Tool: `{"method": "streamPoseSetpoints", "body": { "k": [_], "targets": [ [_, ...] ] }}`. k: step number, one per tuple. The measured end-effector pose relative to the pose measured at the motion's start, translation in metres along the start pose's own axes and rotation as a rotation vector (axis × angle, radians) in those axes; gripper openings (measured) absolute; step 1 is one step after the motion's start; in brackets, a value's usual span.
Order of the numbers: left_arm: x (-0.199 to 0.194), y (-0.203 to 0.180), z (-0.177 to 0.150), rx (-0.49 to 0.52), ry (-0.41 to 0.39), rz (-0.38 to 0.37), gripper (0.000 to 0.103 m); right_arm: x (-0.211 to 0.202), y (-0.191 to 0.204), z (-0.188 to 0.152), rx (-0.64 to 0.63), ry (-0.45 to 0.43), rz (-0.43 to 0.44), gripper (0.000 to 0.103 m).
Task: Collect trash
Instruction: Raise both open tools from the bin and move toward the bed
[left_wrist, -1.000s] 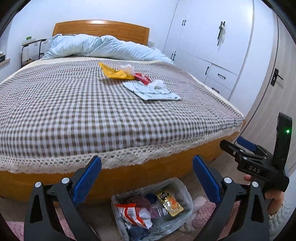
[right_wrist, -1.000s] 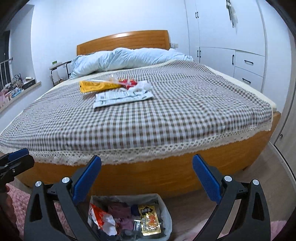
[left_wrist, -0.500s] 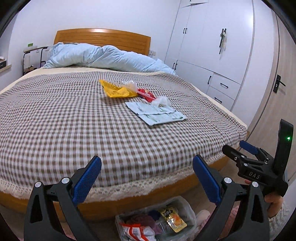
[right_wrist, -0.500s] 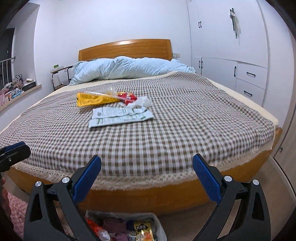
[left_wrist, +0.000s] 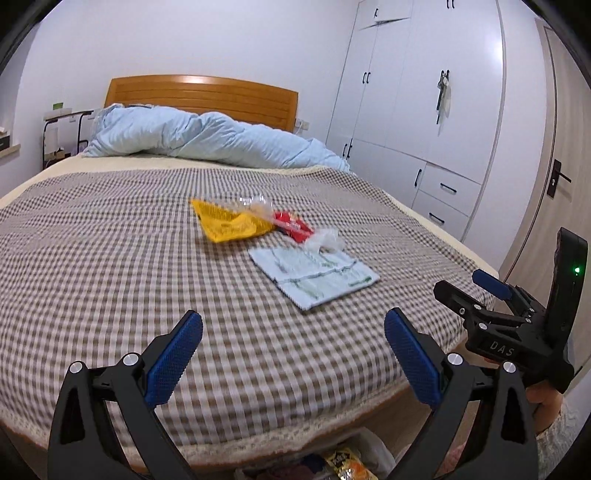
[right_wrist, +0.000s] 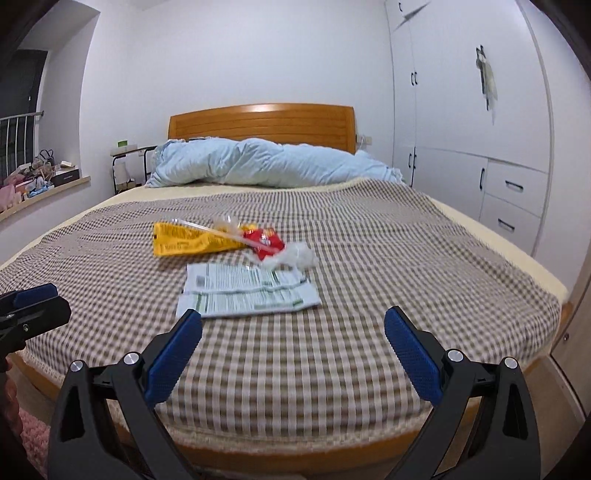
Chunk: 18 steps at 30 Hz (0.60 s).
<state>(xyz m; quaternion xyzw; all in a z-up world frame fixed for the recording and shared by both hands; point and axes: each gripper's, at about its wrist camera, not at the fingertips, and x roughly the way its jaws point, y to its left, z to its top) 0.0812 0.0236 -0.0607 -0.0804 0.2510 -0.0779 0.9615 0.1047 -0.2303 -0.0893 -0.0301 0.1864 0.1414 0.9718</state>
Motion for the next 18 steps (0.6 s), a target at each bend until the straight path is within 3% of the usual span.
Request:
{"method": "streamPoseSetpoints", "body": {
  "k": [18],
  "targets": [
    [0.028,0.009,0.058,-0.011,-0.076,-0.001,0.096,0.031,0.011,0.064,-0.029,-0.101,-0.002,0.095]
  ]
}}
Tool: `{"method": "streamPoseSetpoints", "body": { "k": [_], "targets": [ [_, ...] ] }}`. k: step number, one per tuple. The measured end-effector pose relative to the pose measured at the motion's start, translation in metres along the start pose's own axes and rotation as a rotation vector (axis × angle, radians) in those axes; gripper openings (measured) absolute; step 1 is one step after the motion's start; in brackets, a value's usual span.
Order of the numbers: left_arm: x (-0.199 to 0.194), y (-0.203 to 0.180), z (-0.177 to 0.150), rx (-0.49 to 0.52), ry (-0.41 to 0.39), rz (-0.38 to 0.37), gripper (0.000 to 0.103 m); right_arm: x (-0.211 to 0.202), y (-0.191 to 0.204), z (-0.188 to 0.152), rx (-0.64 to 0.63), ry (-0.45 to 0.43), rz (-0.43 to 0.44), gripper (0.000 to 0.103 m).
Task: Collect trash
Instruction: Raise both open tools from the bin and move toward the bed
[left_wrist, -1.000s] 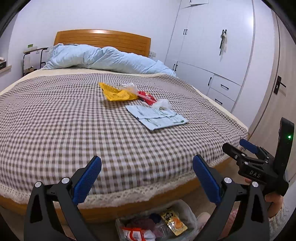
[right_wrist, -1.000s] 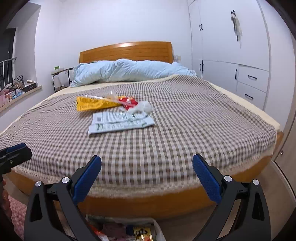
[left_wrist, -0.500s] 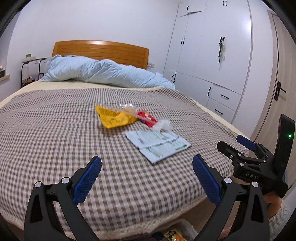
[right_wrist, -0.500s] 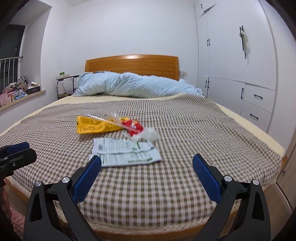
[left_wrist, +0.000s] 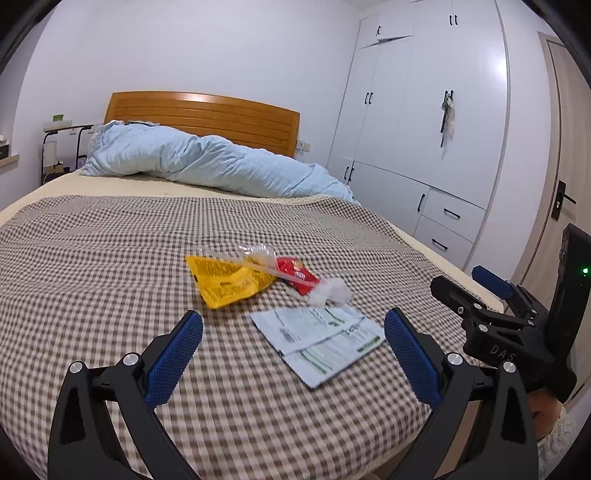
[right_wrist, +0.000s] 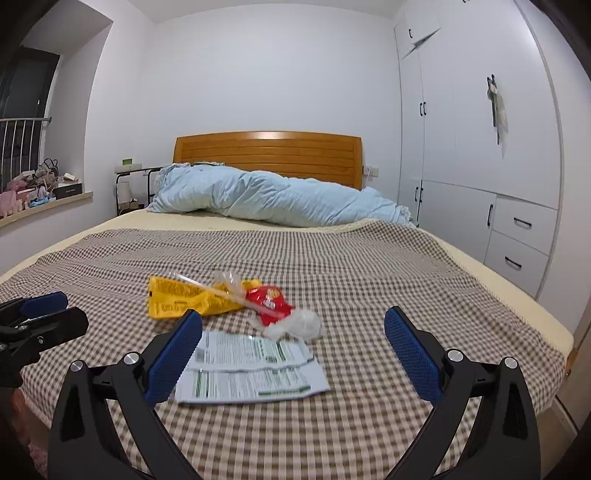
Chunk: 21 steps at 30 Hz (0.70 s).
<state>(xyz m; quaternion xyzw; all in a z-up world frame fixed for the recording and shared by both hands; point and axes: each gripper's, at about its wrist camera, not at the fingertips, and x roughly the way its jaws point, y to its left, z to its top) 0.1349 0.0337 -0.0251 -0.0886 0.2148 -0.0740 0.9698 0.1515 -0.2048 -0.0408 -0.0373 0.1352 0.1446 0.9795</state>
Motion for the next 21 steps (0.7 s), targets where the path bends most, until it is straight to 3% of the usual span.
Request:
{"method": "streamPoseSetpoints", "body": {
  "k": [11,17,21],
  "targets": [
    [0.018,0.012,0.029,-0.043,-0.043,0.018,0.096,0.027,-0.001,0.009,0.053,0.008,-0.022,0.095],
    [0.033,0.025,0.023,-0.04,-0.053,0.071,0.096,0.039,-0.005,0.001,0.109,0.039,-0.047,0.095],
    [0.048,0.036,0.012,-0.044,-0.014,0.108,0.096,0.049,-0.006,-0.005,0.131,0.078,-0.067,0.095]
  ]
}}
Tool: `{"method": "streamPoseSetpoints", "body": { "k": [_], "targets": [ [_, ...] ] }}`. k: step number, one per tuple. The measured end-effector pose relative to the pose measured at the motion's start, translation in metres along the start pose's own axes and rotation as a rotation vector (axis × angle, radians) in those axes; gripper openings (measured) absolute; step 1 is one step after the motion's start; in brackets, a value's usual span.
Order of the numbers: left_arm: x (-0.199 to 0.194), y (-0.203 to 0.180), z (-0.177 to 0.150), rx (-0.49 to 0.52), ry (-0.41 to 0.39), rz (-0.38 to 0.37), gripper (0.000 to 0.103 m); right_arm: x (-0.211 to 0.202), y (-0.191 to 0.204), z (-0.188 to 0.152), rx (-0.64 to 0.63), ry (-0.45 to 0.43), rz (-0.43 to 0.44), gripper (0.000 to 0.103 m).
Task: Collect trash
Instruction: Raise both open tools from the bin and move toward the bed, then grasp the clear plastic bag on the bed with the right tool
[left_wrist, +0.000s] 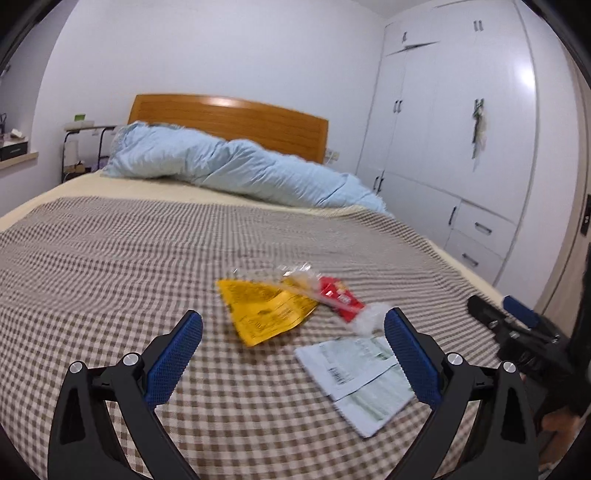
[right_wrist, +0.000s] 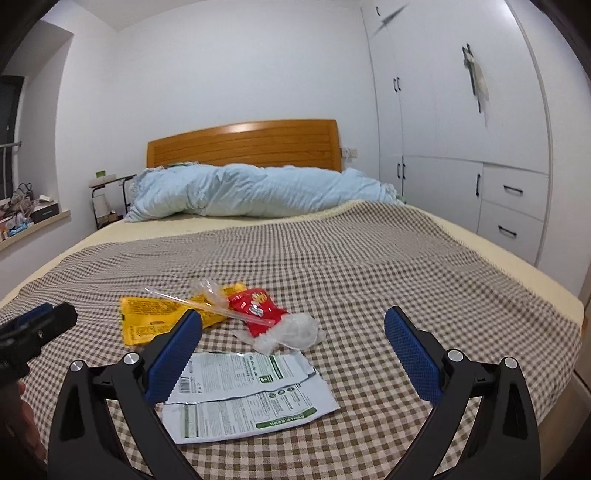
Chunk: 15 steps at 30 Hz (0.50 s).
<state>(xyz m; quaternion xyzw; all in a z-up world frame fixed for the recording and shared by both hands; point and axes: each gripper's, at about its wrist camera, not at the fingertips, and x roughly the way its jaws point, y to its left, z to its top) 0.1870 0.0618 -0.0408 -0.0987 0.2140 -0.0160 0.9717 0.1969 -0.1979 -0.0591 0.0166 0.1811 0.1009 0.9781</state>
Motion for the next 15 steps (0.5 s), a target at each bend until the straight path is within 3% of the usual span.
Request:
{"method": "streamPoseSetpoints", "body": {
  "k": [3,15],
  "targets": [
    [0.0077,0.007,-0.0032,-0.031,0.036,-0.012,0.096,0.0041,0.0002,-0.0017,0.016,0.016,-0.009,0.095],
    [0.0062,0.0076,-0.0031,-0.036,0.042,-0.01,0.096,0.0061,-0.002,-0.0018,0.033,0.033,-0.029,0.095]
  ]
}}
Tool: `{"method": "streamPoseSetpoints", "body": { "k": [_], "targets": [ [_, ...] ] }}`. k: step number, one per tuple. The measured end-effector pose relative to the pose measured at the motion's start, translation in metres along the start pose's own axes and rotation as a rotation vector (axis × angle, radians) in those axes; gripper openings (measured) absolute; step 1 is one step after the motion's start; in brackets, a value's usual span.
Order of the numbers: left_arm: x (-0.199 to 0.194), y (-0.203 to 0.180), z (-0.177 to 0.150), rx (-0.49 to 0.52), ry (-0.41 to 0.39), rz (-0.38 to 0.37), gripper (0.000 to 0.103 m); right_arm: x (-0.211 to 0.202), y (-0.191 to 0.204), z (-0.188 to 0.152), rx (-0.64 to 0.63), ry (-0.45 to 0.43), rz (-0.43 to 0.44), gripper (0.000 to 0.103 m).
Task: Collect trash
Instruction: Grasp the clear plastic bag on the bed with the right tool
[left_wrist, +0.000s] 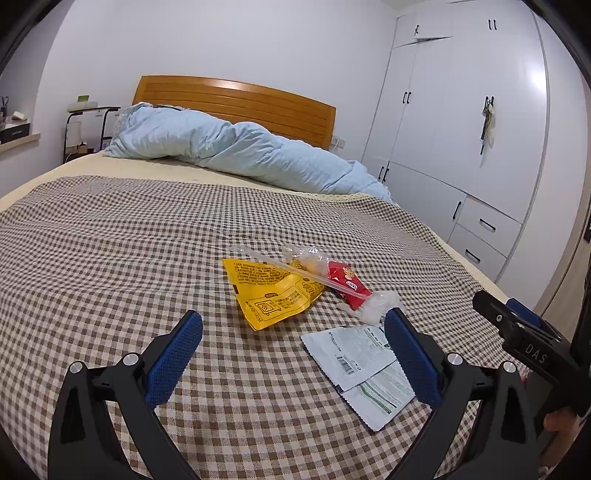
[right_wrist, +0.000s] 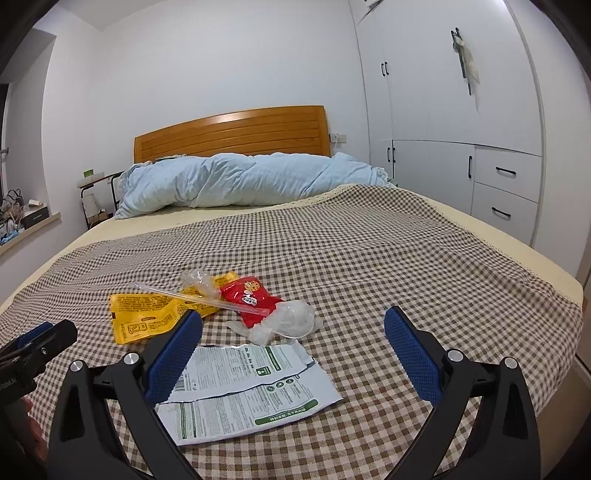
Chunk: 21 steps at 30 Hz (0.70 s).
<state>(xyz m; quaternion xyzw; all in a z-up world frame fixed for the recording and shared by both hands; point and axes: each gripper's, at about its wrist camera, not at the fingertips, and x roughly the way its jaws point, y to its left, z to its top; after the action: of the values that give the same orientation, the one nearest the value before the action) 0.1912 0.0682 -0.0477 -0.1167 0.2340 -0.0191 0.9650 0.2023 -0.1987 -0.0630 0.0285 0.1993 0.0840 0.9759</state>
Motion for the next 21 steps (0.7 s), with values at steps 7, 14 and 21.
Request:
{"method": "streamPoseSetpoints", "body": {
  "k": [7,14,21],
  "targets": [
    [-0.003,-0.006,0.008,0.019,-0.014,-0.012,0.096,0.006,-0.013,0.005,-0.016,-0.004,-0.02,0.095],
    [0.021,-0.017,0.023,0.064,-0.001,0.002,0.096,0.048,-0.042,0.016,0.051,0.1,0.046,0.095],
    [0.048,-0.012,0.034,0.05,0.02,0.042,0.096,0.091,-0.011,0.011,-0.091,0.172,0.026,0.095]
  ]
}}
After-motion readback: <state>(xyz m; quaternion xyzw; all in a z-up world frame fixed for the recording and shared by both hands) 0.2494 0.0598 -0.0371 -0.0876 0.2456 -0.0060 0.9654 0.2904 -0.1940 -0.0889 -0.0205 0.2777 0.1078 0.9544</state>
